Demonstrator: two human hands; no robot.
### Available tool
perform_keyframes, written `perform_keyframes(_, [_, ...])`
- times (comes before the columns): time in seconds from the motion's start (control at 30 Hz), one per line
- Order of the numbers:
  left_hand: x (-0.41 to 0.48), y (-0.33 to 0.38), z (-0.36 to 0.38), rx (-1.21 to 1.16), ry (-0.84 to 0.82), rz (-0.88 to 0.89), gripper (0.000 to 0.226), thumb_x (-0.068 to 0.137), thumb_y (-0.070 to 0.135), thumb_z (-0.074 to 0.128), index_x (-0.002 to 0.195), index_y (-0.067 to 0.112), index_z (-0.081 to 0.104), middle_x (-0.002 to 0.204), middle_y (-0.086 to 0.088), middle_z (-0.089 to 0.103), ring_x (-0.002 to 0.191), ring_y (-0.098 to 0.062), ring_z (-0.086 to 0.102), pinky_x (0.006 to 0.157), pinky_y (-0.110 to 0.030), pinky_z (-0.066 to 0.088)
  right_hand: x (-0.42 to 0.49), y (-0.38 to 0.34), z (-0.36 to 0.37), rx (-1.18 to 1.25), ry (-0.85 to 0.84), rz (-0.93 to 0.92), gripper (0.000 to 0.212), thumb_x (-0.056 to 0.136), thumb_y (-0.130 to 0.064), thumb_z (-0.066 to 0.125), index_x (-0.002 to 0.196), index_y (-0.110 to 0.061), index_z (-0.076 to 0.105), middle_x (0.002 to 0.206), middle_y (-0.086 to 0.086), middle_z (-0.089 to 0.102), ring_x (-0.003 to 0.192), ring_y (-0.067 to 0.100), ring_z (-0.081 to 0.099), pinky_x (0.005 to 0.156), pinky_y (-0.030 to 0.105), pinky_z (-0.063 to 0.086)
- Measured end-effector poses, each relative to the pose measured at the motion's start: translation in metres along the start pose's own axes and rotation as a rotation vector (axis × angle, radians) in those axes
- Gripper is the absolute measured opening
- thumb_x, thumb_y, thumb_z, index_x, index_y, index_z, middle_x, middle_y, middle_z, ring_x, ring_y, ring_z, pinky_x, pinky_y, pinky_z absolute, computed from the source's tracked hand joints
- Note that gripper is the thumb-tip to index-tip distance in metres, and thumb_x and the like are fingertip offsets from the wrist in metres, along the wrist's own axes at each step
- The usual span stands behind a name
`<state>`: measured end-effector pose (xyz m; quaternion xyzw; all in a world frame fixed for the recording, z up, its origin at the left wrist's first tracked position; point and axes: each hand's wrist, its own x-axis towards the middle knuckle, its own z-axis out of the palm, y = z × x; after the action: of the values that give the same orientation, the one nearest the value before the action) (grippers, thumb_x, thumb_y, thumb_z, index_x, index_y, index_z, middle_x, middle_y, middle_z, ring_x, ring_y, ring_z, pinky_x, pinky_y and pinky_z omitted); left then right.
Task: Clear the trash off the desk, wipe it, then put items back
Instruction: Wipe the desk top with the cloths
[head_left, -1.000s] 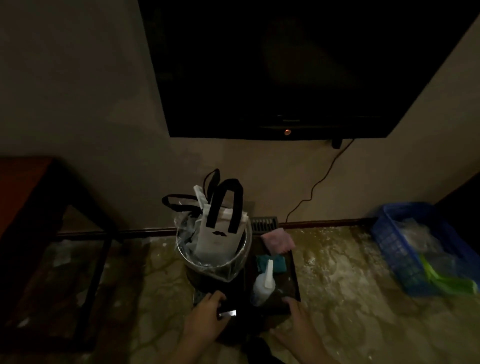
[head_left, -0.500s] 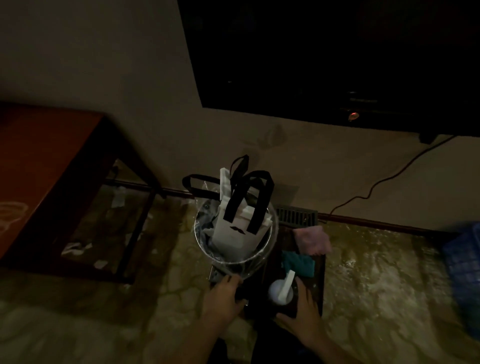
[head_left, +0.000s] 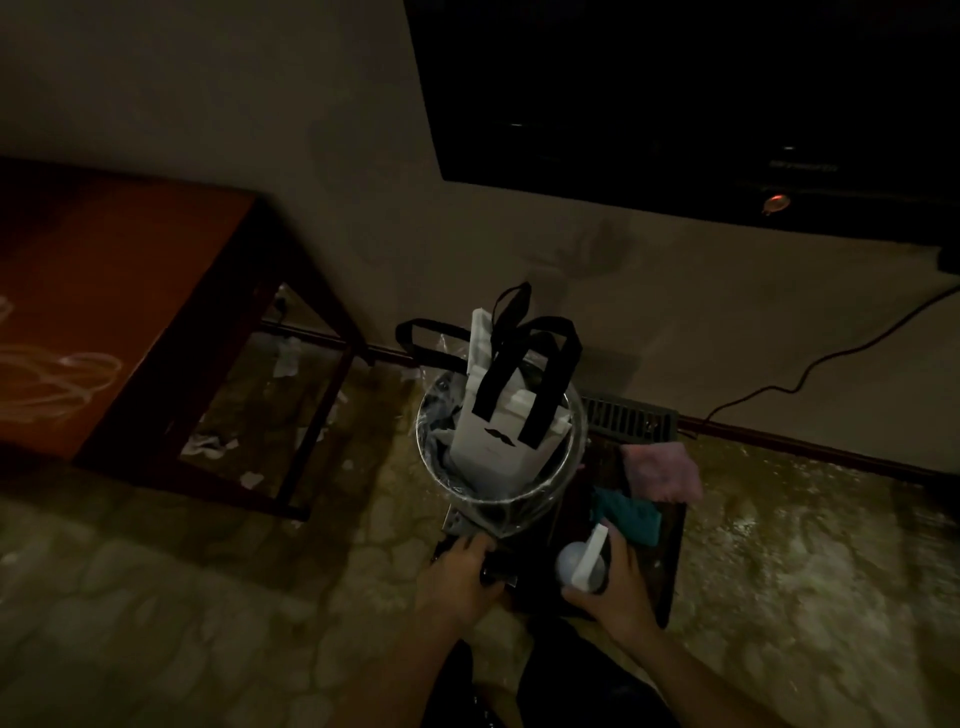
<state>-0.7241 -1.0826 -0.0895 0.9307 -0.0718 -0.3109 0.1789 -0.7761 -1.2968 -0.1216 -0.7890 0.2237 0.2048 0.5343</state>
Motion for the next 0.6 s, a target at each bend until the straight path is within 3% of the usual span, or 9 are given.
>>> perform_keyframes(0.2, [-0.008, -0.005, 0.004, -0.054, 0.036, -0.035, 0.045, 0.086, 0.036, 0.062, 0.126, 0.025, 0.046, 0.127, 0.004, 0.052, 0.111, -0.012, 0.055, 0.084, -0.024, 0.042, 0.011, 0.006, 0.005, -0.015, 0.008, 0.063, 0.101, 0.069, -0.013, 0.084, 0.147, -0.016, 0.021, 0.147, 0.011, 0.035, 0.133, 0.031, 0.036, 0.102, 0.043, 0.039])
perform_keyframes(0.33, [-0.016, -0.011, 0.008, -0.077, 0.040, -0.056, 0.043, 0.087, 0.035, 0.061, 0.126, 0.026, 0.045, 0.130, 0.004, 0.048, 0.112, -0.015, 0.055, 0.090, -0.029, 0.045, 0.013, 0.006, 0.006, -0.015, 0.009, 0.008, 0.093, 0.072, -0.013, 0.081, 0.147, -0.014, 0.026, 0.145, 0.012, 0.038, 0.130, 0.031, 0.039, 0.099, 0.040, 0.040])
perform_keyframes(0.6, [-0.029, -0.018, 0.019, -0.104, 0.069, -0.114, 0.042, 0.090, 0.036, 0.057, 0.128, 0.028, 0.042, 0.129, 0.004, 0.049, 0.108, -0.015, 0.056, 0.085, -0.029, 0.044, 0.011, 0.012, 0.003, -0.074, -0.048, -0.021, 0.090, 0.072, -0.022, 0.082, 0.144, -0.015, 0.028, 0.146, 0.010, 0.033, 0.130, 0.028, 0.038, 0.098, 0.034, 0.037])
